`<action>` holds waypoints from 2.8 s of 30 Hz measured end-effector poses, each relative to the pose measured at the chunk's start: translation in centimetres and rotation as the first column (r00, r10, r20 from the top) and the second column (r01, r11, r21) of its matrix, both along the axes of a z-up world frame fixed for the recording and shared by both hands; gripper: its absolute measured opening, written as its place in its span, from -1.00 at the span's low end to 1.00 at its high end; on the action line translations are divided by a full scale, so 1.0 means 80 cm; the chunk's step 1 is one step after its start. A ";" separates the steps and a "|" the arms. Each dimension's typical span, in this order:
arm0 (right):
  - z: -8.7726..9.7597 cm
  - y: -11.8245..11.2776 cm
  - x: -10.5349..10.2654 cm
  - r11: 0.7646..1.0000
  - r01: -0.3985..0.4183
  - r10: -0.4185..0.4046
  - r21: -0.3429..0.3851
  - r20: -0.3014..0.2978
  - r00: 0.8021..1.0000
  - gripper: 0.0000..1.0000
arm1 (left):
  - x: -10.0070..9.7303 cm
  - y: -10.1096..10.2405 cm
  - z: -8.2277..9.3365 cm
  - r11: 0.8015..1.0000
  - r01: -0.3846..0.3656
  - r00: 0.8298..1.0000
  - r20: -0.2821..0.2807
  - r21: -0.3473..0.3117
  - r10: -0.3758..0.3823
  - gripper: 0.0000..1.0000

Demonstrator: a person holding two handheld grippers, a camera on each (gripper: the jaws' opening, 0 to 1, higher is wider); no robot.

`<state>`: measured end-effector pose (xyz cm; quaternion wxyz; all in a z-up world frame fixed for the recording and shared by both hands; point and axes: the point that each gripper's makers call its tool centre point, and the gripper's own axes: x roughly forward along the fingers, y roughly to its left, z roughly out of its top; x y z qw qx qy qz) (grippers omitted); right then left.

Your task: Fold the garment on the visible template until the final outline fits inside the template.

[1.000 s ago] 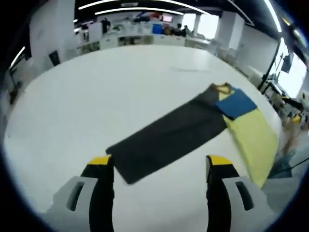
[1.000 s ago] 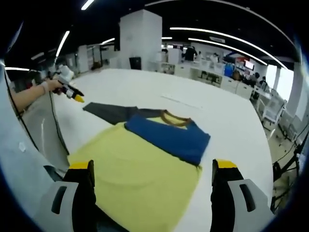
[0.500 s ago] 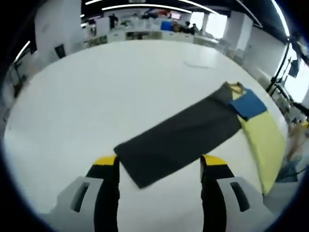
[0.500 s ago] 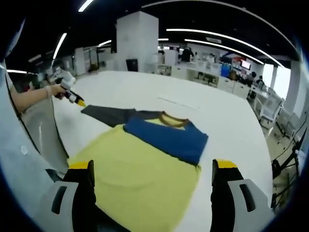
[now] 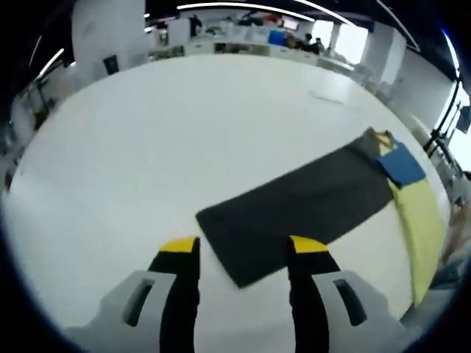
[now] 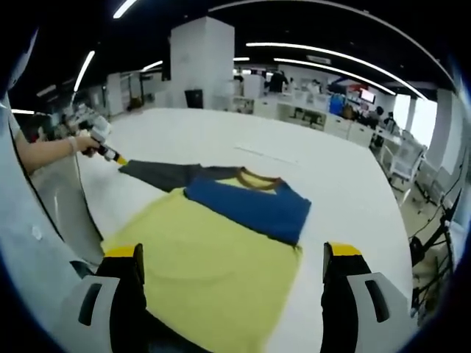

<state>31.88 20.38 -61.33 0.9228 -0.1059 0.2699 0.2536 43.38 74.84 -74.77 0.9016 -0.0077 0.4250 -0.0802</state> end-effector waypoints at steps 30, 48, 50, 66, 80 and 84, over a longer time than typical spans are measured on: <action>0.009 -0.008 -0.001 0.998 0.061 -0.061 0.006 0.019 0.998 1.00 | 0.015 0.036 -0.025 0.992 -0.110 0.993 0.048 0.057 0.107 -0.64; 0.013 -0.002 0.005 0.999 0.035 -0.035 -0.001 0.027 0.999 1.00 | 0.015 0.029 -0.025 0.991 -0.120 0.992 0.050 0.052 0.117 -0.80; 0.012 -0.002 0.004 0.999 0.035 -0.035 -0.001 0.026 0.999 1.00 | 0.014 0.026 -0.025 0.991 -0.123 0.991 0.061 0.049 0.120 -0.84; -0.003 -0.003 -0.006 0.999 0.039 -0.039 0.007 0.004 0.999 1.00 | 0.014 0.020 -0.021 0.986 -0.152 0.982 0.122 0.067 0.143 -0.99; -0.010 -0.015 -0.011 0.998 0.065 -0.065 0.003 0.004 0.998 1.00 | 0.014 0.017 0.013 0.977 -0.212 0.963 0.177 0.020 0.205 -1.00; -0.010 -0.014 -0.011 0.998 0.059 -0.059 0.014 0.003 0.998 1.00 | 0.014 0.012 0.028 0.978 -0.208 0.958 0.204 0.009 0.201 -1.00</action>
